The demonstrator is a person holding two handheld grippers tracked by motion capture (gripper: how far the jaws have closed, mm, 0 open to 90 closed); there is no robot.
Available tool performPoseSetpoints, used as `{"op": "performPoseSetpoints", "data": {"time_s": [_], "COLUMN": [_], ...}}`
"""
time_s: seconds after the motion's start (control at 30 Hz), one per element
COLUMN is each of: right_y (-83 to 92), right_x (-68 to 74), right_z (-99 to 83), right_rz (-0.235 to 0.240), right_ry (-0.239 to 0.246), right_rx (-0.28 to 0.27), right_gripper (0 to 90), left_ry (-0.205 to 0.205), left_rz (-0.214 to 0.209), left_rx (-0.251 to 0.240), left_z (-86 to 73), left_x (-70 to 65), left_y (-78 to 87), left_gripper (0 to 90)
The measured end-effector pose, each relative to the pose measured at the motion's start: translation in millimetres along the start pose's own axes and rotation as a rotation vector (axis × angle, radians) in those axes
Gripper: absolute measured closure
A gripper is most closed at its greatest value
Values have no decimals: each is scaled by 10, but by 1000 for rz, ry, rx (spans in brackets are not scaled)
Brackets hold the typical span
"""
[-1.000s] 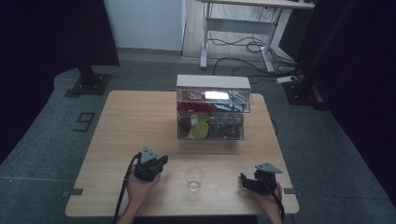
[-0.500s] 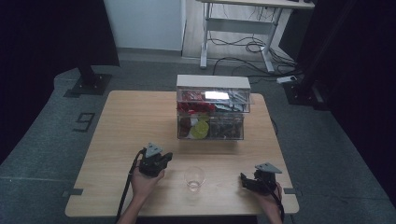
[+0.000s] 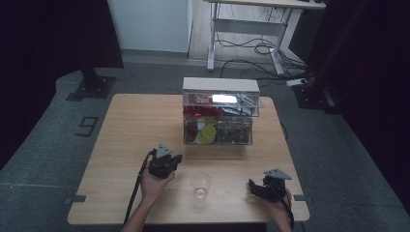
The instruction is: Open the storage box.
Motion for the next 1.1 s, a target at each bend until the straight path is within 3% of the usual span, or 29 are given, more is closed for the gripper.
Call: {"op": "performPoseSetpoints", "data": {"time_s": [1.1], "right_y": [0], "right_x": [6], "right_z": [1], "right_rz": [-5], "right_ry": [-5], "right_rx": [2], "right_gripper": [172], "left_ry": [-11], "left_rz": [18], "left_rx": [32], "left_z": [207], "left_x": [19], "left_y": [-277], "left_gripper": [900]}}
Point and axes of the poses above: each handheld gripper's, and its own axes: y roughly backward along the jaws, z roughly out of its top, x roughly to its left, the point moved 4 cm from there along -y, roughly forward along the jaws, and after that the axes turned 12 degrees about -z, right-handed, at the moved point
